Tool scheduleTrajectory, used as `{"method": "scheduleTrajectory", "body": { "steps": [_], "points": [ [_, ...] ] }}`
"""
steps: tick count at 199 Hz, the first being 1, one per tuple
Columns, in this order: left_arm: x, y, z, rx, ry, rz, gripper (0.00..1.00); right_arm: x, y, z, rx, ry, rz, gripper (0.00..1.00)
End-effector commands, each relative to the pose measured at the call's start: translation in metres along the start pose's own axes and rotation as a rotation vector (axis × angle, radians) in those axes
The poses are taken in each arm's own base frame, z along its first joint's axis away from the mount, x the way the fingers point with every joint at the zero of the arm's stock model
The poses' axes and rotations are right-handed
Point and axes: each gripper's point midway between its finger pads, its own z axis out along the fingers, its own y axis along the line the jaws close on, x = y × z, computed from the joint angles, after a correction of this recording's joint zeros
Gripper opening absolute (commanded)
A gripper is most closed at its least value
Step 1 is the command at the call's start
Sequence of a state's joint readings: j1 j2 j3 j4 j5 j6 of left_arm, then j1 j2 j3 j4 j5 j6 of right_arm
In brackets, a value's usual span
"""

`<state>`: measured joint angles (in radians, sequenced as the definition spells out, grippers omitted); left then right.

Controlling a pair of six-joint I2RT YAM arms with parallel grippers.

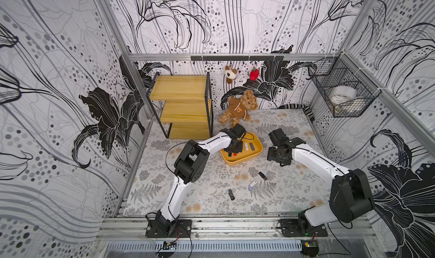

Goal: Put the usb flash drive into the storage box
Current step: Place the USB flash in the storage box, then pick up the USB flash from the center of the board.

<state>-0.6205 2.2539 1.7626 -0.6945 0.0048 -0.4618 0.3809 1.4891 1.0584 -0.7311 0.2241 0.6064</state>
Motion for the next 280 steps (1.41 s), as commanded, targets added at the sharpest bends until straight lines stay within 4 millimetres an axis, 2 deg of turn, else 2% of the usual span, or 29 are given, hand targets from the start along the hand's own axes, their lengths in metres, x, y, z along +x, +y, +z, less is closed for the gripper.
{"method": "scheduleTrajectory", "body": {
  "steps": [1, 19, 51, 65, 79, 102, 126, 160, 178, 200, 224, 256, 280],
  "points": [
    [0.002, 0.019, -0.003, -0.051, 0.001, 0.013, 0.0, 0.005, -0.001, 0.0, -0.009, 0.008, 0.005, 0.7],
    [-0.001, 0.023, -0.004, -0.059, -0.001, 0.01, 0.0, 0.007, 0.0, 0.002, -0.015, 0.012, -0.003, 0.7],
    [-0.008, 0.016, -0.011, -0.024, -0.018, 0.016, 0.0, 0.015, 0.007, 0.002, -0.043, 0.019, -0.026, 0.7],
    [-0.012, 0.011, -0.017, 0.0, -0.032, 0.017, 0.24, 0.02, 0.01, 0.003, -0.046, 0.027, -0.04, 0.7],
    [-0.014, 0.007, -0.022, 0.017, -0.039, 0.014, 0.35, 0.026, 0.013, 0.005, -0.044, 0.033, -0.052, 0.7],
    [-0.017, 0.004, -0.029, 0.03, -0.052, 0.014, 0.48, 0.035, 0.019, 0.007, -0.048, 0.039, -0.073, 0.7],
    [-0.026, -0.005, -0.05, 0.062, -0.095, 0.005, 0.51, 0.044, 0.025, 0.008, -0.056, 0.047, -0.096, 0.7],
    [-0.049, -0.019, -0.102, 0.12, -0.184, -0.015, 0.52, 0.06, 0.033, 0.009, -0.071, 0.07, -0.124, 0.7],
    [-0.05, -0.017, -0.123, 0.114, -0.2, -0.021, 0.52, 0.068, 0.034, 0.013, -0.076, 0.085, -0.132, 0.7],
    [-0.04, -0.009, -0.14, 0.097, -0.195, -0.031, 0.53, 0.076, 0.036, 0.018, -0.078, 0.107, -0.144, 0.69],
    [-0.018, 0.002, -0.15, 0.081, -0.196, -0.044, 0.53, 0.084, 0.038, 0.024, -0.09, 0.136, -0.158, 0.69],
    [0.027, 0.015, -0.143, 0.085, -0.17, -0.074, 0.54, 0.09, 0.039, 0.03, -0.084, 0.158, -0.186, 0.67],
    [0.06, 0.014, -0.14, 0.079, -0.139, -0.066, 0.54, 0.095, 0.041, 0.035, -0.088, 0.18, -0.202, 0.66]
  ]
}}
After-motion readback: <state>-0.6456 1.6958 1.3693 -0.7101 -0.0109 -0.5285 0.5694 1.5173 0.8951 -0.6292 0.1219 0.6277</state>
